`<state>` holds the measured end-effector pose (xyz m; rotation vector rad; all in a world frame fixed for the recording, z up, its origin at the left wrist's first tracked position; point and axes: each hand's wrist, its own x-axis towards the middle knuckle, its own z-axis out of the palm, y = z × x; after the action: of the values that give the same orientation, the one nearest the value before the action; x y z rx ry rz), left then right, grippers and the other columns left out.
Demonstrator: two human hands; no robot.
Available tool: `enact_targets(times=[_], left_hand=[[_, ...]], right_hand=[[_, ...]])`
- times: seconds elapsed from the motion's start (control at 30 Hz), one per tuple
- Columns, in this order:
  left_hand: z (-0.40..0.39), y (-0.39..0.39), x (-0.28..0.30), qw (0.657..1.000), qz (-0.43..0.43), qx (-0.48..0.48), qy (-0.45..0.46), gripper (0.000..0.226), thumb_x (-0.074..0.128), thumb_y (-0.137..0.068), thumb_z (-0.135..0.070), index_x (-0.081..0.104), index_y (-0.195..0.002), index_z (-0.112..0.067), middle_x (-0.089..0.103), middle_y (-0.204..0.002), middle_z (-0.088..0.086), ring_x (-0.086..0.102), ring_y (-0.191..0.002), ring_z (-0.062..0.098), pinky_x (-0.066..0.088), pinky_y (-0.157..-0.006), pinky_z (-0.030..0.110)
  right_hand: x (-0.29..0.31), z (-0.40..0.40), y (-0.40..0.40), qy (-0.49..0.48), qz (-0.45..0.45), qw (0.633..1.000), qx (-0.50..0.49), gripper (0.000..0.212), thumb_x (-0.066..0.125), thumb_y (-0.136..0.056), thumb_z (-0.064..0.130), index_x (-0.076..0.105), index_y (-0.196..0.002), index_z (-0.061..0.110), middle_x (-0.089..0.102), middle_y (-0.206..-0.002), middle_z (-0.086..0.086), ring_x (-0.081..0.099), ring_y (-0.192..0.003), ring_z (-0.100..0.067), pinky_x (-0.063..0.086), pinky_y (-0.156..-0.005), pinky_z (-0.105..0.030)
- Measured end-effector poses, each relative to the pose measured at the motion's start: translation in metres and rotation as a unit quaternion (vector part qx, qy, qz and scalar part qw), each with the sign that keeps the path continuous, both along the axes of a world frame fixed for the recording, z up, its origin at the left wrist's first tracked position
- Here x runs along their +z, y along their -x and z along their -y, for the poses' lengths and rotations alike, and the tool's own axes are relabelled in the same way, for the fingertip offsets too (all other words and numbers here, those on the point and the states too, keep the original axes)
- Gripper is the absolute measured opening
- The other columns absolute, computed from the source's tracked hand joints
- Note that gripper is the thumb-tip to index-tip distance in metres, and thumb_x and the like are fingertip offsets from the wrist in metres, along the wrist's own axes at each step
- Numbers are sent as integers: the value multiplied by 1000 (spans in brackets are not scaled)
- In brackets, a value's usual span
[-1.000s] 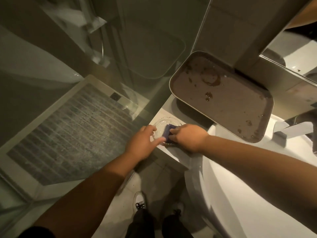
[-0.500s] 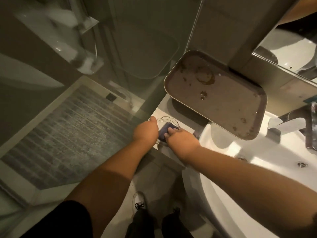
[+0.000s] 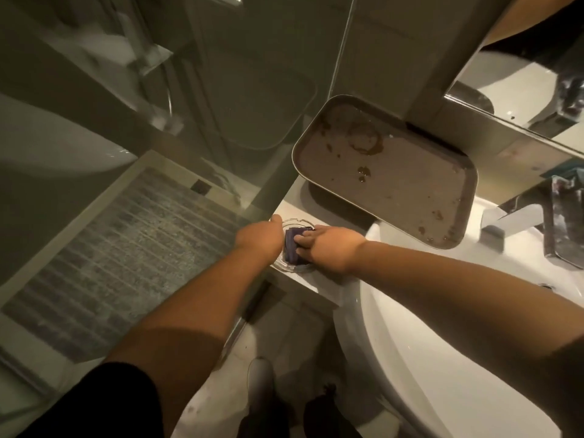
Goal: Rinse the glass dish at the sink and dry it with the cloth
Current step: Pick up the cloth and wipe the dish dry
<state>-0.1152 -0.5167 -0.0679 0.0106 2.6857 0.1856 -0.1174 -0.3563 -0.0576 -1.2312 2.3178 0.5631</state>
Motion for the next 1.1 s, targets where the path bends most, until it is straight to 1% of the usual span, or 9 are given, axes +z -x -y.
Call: enact_targets(times=[0.13,0.27,0.4,0.5,0.63,0.73,0.83,0.93,1.1], left_hand=[[0,-2,-2,1000,-15,-18,14,31,34,-93,-2,40,-123,-5,64,-118,20,62,-105,39,40,-72,38],[-7,-13,-6,998,5,61,-25,29,34,-96,-6,39,-125,-5,62,-122,20,60,-110,39,46,-83,41],[-18,-22,-4,984,39,152,-80,33,37,-97,-9,39,-129,-2,58,-128,21,56,-118,39,45,-92,42],[-17,-26,-4,977,58,182,-91,35,40,-98,-15,42,-131,-4,56,-132,20,54,-121,38,44,-95,42],[-6,-10,-1,996,18,85,-7,33,39,-98,-25,54,-124,-11,62,-126,15,59,-115,34,46,-88,38],[-3,9,6,999,-25,-30,31,28,38,-98,-17,52,-122,-10,63,-123,15,60,-111,35,47,-83,38],[-2,12,6,997,-26,-55,41,30,39,-92,-2,47,-121,-5,63,-121,18,61,-109,38,46,-78,39],[-7,5,3,1000,-7,9,20,29,41,-92,-1,45,-121,-3,62,-123,20,59,-113,39,47,-84,41],[-20,-9,1,983,32,163,-77,33,48,-95,-10,45,-126,0,59,-128,21,56,-119,39,46,-92,42]], right_hand=[[9,3,-13,-13,-2,998,-64,79,73,-86,23,29,-152,22,25,-160,-3,31,-144,-30,28,-116,-36],[5,20,-38,34,-19,983,-179,42,57,-93,13,52,-134,10,48,-139,-13,48,-126,-30,36,-104,-36],[-1,31,-55,56,-23,968,-245,34,57,-92,13,57,-126,8,55,-125,-12,51,-118,-29,35,-103,-36],[5,22,-50,58,-9,977,-207,38,61,-92,14,58,-130,10,55,-130,-10,51,-120,-28,36,-104,-35],[11,9,-28,27,0,995,-94,50,69,-88,19,54,-135,16,50,-141,-5,49,-128,-27,37,-108,-36],[19,5,-11,17,-4,1000,-24,53,66,-89,19,50,-140,20,43,-150,-3,44,-133,-27,35,-109,-34],[21,5,-4,13,3,999,-29,53,61,-94,21,45,-144,23,35,-156,-1,40,-136,-29,35,-109,-34],[20,7,-12,16,-6,996,-89,60,71,-88,22,46,-143,19,38,-153,-3,42,-135,-28,36,-108,-33],[10,31,-41,18,-13,973,-231,38,53,-96,16,54,-133,7,51,-133,-14,49,-122,-30,37,-101,-36]])
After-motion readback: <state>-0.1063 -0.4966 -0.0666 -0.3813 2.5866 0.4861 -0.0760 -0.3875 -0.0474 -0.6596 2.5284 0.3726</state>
